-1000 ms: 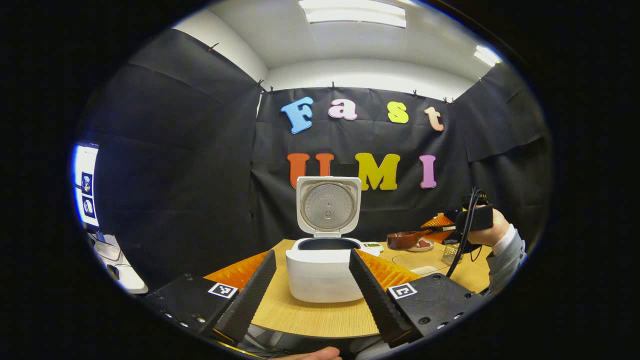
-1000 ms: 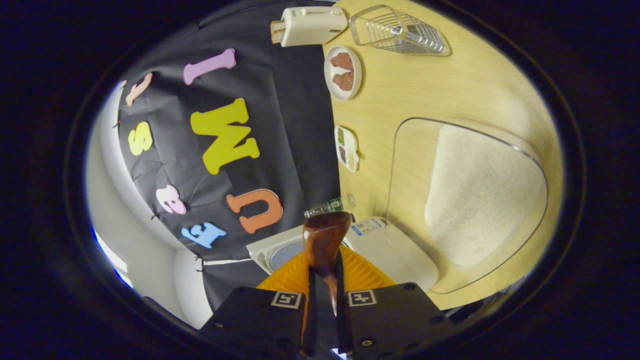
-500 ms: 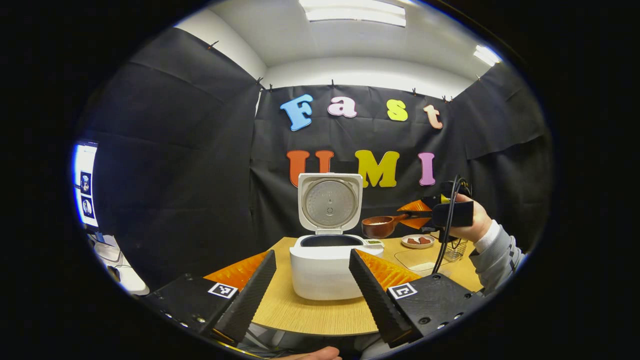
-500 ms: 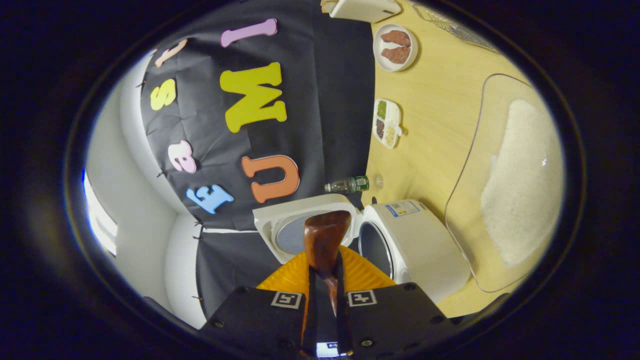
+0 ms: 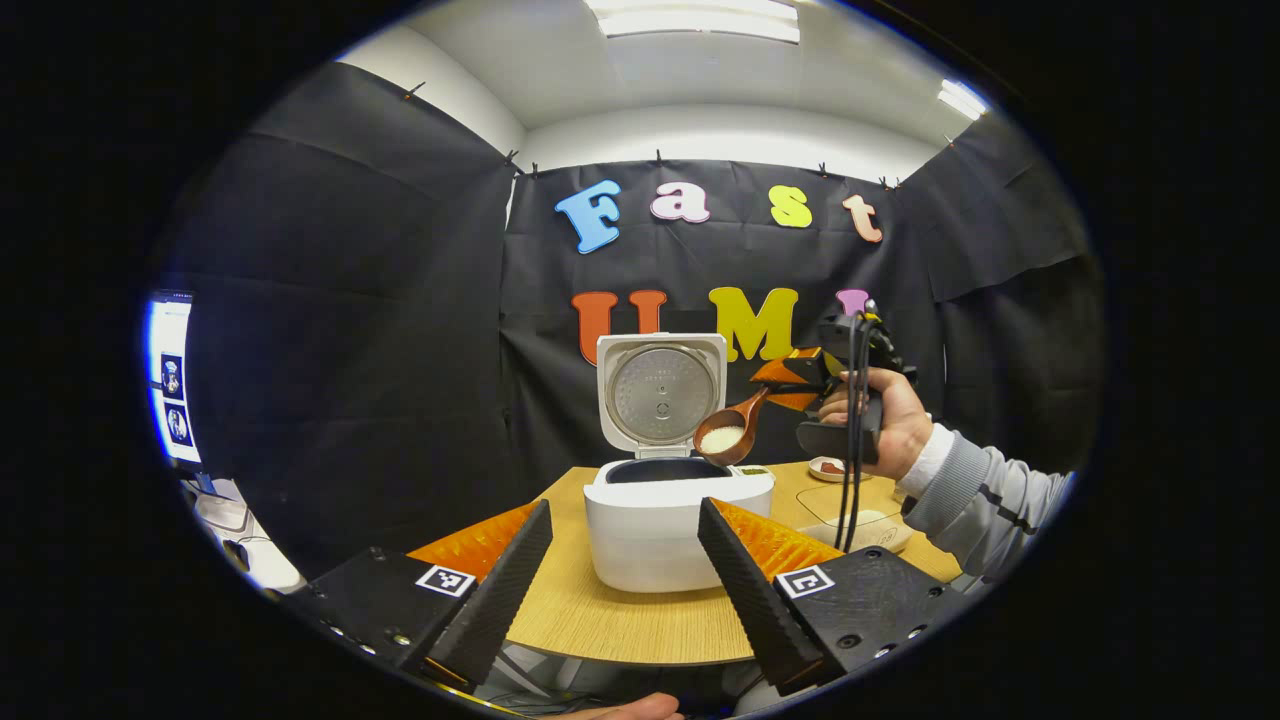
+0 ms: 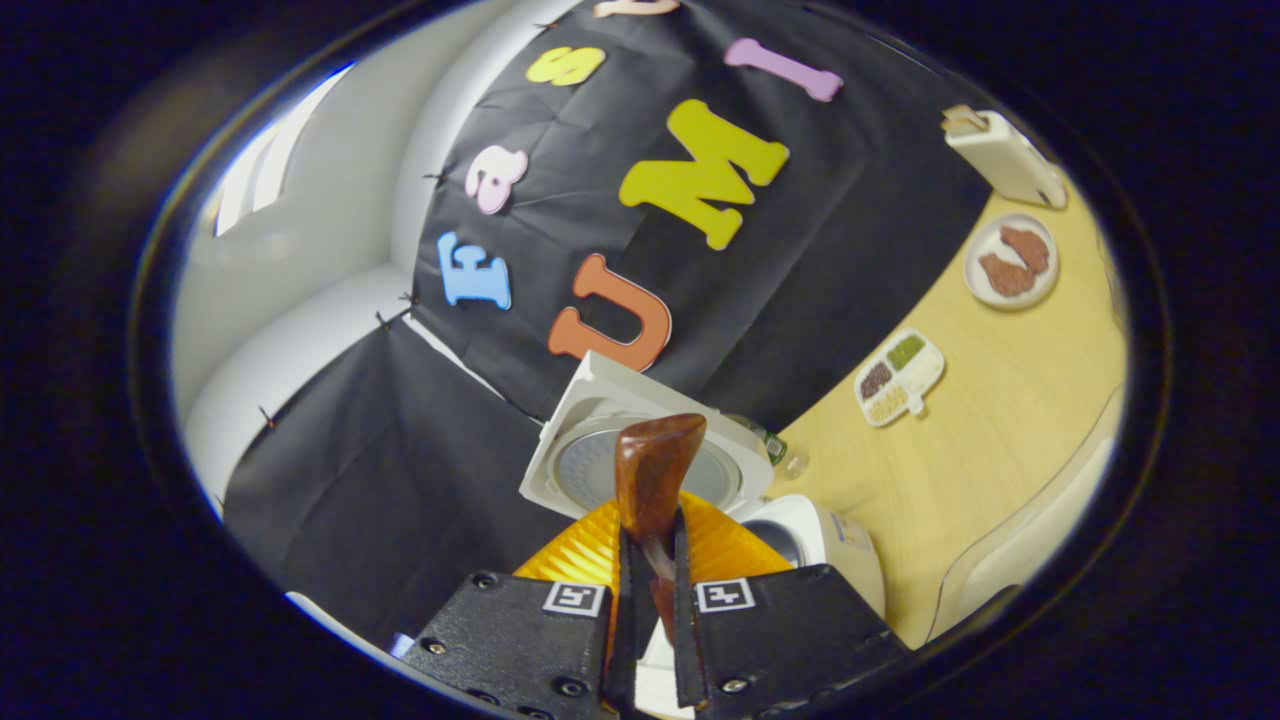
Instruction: Close the left gripper, press the button to open the rice cooker; take a wooden spoon from the chopstick holder with the right hand, scoop a spoonful of rice and pour it into the rice cooker, then put the wooden spoon back into the chopstick holder.
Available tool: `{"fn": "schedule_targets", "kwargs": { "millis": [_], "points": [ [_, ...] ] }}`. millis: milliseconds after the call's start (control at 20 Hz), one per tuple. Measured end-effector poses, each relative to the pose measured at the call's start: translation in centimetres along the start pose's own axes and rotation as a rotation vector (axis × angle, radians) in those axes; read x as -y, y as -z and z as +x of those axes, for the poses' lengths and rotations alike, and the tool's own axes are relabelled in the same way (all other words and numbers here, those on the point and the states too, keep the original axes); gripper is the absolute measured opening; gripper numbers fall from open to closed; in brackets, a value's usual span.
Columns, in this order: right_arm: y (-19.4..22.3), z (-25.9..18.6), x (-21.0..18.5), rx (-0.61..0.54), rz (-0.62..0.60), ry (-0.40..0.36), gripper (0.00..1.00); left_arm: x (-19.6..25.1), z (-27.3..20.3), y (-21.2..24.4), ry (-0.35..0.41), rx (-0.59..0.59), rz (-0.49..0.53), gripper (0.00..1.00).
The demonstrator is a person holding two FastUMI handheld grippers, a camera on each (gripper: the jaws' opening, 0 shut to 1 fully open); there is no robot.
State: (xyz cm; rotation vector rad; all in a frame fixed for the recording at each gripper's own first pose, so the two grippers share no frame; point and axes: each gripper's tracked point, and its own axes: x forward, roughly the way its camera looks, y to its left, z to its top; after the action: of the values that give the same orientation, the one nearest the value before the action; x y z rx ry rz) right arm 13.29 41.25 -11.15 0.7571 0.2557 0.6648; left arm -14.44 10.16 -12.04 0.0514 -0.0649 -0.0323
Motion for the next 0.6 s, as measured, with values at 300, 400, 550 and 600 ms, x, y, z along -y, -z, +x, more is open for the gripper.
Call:
{"fn": "schedule_targets", "kwargs": {
  "millis": [300,400,550,600],
  "points": [
    [2.1,4.7,-0.5,-0.013,-0.337,0.059,0.20,0.2,0.1,0.1,0.008,-0.002,0.000,0.94],
    [2.8,5.6,-0.5,-0.025,-0.427,0.063,0.20,0.1,0.0,0.1,0.009,-0.005,-0.001,0.94],
    [4.0,6.0,-0.9,-0.049,-0.529,0.048,0.20,0.1,0.1,0.3,0.004,-0.011,0.001,0.94],
    [4.3,6.0,-1.0,-0.052,-0.563,0.046,0.20,0.1,0.2,0.3,0.004,-0.013,0.000,0.94]
  ]
}}
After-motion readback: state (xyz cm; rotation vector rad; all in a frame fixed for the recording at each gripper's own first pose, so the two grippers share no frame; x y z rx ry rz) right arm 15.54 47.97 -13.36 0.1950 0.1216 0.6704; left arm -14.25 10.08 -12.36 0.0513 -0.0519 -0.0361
